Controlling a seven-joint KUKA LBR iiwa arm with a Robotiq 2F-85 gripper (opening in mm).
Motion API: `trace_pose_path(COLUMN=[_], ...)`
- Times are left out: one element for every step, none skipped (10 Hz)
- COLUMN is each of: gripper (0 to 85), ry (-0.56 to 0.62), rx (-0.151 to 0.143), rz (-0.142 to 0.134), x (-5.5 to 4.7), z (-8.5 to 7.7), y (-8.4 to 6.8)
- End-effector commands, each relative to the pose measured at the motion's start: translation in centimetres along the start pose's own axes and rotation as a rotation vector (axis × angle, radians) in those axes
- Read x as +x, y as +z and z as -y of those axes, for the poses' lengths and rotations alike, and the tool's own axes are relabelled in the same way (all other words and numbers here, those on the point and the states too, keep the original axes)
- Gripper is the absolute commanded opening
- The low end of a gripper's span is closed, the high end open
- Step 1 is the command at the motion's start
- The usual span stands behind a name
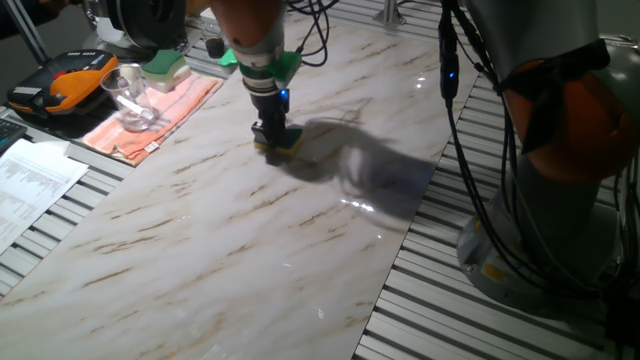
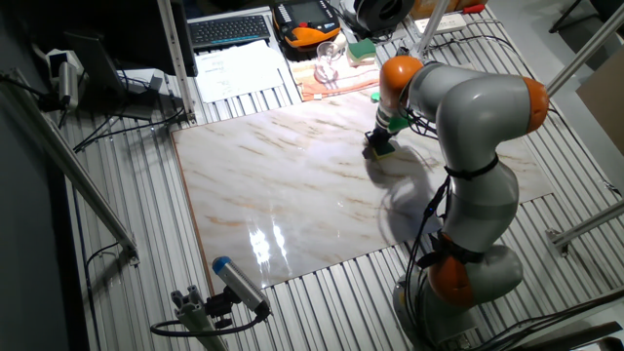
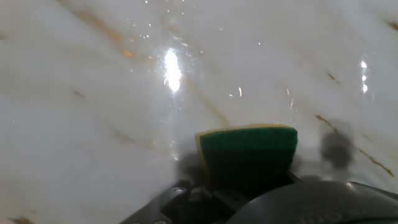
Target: Clean the tabletop with a sponge
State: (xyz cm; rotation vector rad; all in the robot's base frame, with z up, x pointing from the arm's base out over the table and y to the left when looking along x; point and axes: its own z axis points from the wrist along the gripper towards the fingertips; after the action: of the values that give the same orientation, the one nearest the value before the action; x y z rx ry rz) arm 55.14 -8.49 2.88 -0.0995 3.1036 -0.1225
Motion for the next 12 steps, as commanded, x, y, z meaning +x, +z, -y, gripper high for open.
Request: trace_pose_path(gripper=[0.0,0.0,0.0,0.0,0.0,0.0,0.0,0.0,0.0,0.0,0.0,0.0], ry=[-0.003,-0.005,-0.006,-0.006,0.001,0.025,0.041,0.058,0.070,0.077,0.079,0.082], rx=[0.000,0.006,0.007,0.009,0.006,-0.013,-0.016,-0.014,-0.006,-0.004,-0.009,-0.007], rz=[0.002,0.008,0.011,0.011,0.006,-0.003,-0.009,-0.016,-0.019,-0.019,-0.017,-0.017], x=[0.1,0.5,0.8,0.9,1.0,0.8,0.5,0.2,-0.1,-0.1,-0.2,-0.2], z=[0.1,0.4,0.6,0.8,0.8,0.8,0.6,0.3,0.1,0.1,0.0,0.0], y=[0.0,0.0,0.1,0.1,0.0,-0.1,-0.3,-0.4,-0.5,-0.4,-0.3,-0.3])
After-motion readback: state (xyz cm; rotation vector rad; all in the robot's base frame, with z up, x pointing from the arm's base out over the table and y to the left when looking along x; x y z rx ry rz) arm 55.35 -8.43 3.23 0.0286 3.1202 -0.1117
